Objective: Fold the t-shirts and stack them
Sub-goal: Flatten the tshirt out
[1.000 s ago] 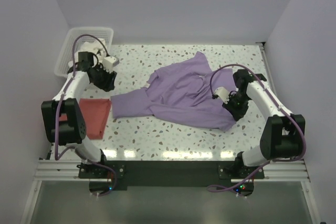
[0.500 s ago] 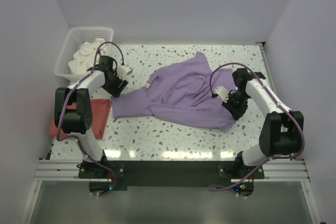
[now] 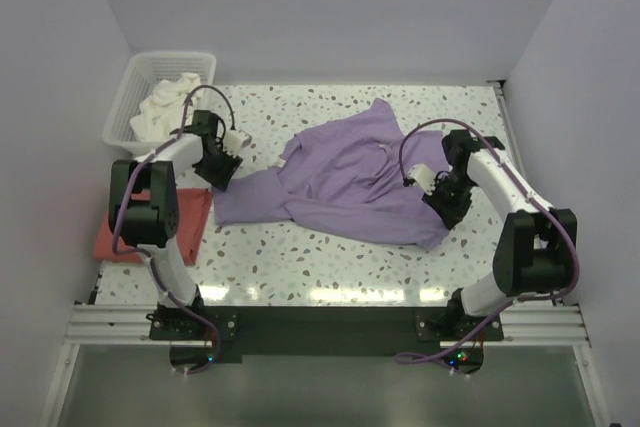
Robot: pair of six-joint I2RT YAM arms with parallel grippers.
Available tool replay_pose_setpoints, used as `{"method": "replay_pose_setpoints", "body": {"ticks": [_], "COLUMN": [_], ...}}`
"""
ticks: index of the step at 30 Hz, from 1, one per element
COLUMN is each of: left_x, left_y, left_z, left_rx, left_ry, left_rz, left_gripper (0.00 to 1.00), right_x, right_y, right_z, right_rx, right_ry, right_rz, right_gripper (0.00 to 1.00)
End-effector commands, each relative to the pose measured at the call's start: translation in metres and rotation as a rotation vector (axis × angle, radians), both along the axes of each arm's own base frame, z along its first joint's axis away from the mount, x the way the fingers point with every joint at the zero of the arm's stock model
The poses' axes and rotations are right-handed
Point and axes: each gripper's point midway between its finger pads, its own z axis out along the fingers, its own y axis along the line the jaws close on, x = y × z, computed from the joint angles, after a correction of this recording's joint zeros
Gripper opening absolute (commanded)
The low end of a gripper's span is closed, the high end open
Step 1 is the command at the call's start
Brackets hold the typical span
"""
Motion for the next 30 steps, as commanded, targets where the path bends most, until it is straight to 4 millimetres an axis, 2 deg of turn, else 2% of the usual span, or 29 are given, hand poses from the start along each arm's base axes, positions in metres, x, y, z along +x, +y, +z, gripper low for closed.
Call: {"method": "replay_pose_setpoints", "body": {"ticks": [1, 7, 9, 12, 15, 17, 18, 19, 20, 21, 22, 24, 25, 27, 30], "left_x": [-0.026, -0.02, -0.009, 0.004, 0.022, 0.043, 0.059, 0.067, 0.075, 0.089, 0.095, 0.107, 0.112, 0.122, 0.128], "left_y": [-0.008, -0.014, -0.017, -0.022, -0.025, -0.029, -0.031, -0.031, -0.03, -0.031, -0.031, -0.031, -0.032, -0.035, -0.035], "left_z": [-0.024, -0.024, -0.018, -0.008, 0.012, 0.045, 0.065, 0.09, 0.106, 0.133, 0.157, 0.19, 0.219, 0.254, 0.307], "left_rx": [-0.049, -0.087, -0.109, -0.141, -0.171, -0.194, -0.206, -0.209, -0.214, -0.223, -0.224, -0.239, -0.257, -0.282, -0.297], "left_ry": [0.131, 0.142, 0.122, 0.092, 0.019, -0.092, -0.165, -0.239, -0.291, -0.371, -0.435, -0.53, -0.599, -0.704, -0.865], "left_rz": [0.035, 0.052, 0.054, 0.048, 0.042, 0.017, 0.004, 0.005, 0.002, -0.009, -0.016, -0.02, -0.019, -0.035, -0.038], "left_gripper": [0.44, 0.17, 0.13, 0.0, 0.0, 0.0, 0.0, 0.0, 0.0, 0.0, 0.0, 0.0, 0.0, 0.0, 0.0], "right_x": [0.01, 0.013, 0.016, 0.022, 0.033, 0.046, 0.054, 0.066, 0.074, 0.081, 0.093, 0.106, 0.116, 0.133, 0.159], "right_y": [-0.002, -0.002, 0.0, 0.0, 0.001, -0.002, -0.005, -0.007, -0.008, -0.011, -0.014, -0.018, -0.019, -0.025, -0.033], "right_z": [0.01, 0.012, 0.013, 0.016, 0.022, 0.034, 0.038, 0.049, 0.055, 0.062, 0.074, 0.087, 0.1, 0.117, 0.154], "right_rx": [-0.01, -0.004, 0.0, 0.003, 0.002, -0.006, -0.008, -0.011, -0.014, -0.016, -0.017, -0.03, -0.037, -0.065, -0.096], "right_ry": [-0.041, -0.06, -0.065, -0.085, -0.126, -0.183, -0.21, -0.254, -0.279, -0.305, -0.348, -0.398, -0.443, -0.522, -0.668], "right_rz": [-0.009, -0.012, -0.017, -0.029, -0.038, -0.051, -0.065, -0.075, -0.081, -0.095, -0.102, -0.11, -0.108, -0.114, -0.131], "right_gripper": [0.0, 0.0, 0.0, 0.0, 0.0, 0.0, 0.0, 0.0, 0.0, 0.0, 0.0, 0.0, 0.0, 0.0, 0.0]}}
